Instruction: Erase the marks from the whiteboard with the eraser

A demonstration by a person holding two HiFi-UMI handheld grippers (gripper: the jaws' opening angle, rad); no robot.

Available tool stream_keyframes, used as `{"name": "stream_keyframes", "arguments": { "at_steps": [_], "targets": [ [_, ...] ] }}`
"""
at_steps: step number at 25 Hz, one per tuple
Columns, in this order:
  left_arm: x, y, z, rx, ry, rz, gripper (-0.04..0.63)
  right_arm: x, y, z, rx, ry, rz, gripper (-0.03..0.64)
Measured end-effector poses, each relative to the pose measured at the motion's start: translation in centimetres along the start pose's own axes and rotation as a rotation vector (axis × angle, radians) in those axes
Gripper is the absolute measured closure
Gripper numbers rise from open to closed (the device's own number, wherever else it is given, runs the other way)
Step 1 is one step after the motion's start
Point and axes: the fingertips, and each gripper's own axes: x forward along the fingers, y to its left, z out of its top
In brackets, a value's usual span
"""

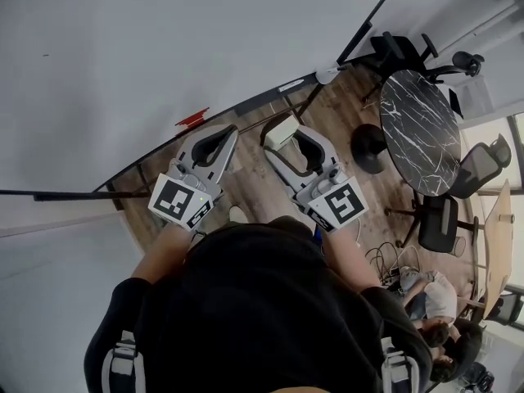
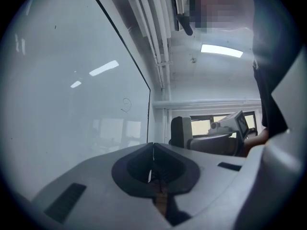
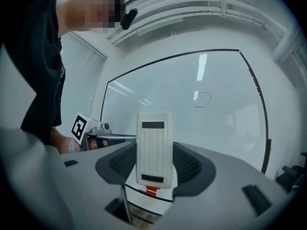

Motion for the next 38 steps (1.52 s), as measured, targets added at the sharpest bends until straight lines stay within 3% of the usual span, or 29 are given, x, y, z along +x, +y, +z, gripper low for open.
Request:
{"name": "stream_keyframes", "arguments": {
  "at_steps": [4, 12, 23, 30, 38],
  "targets": [
    [1.1, 1.3, -0.2, -0.010, -0.010, -0.001, 0.589, 0.8, -1.4, -0.2, 0.007, 0.001, -0.042, 0.383],
    [4.2, 3.5, 0.6, 0.010, -0.017, 0.049, 0.589, 2.7, -6.4, 1.5, -0.029, -0.055, -0.039, 0.383],
    [9.1, 7.1, 5.7, 0.091, -0.070, 0.159, 0.589, 8.0, -13.7, 6.6, -0.100, -0.144, 0.016, 0.383],
    [11.4, 9.1, 8.5, 0.119, -0.087, 0.222, 0.589, 11.6, -16.7, 10.5, -0.208, -0.198, -0.021, 0.383],
    [12.5, 10.8, 11.6, 0.167, -0.126, 0.286, 0.589, 14.6, -17.9, 13.0, -0.176, -0.235, -0.042, 0.383]
  ]
}}
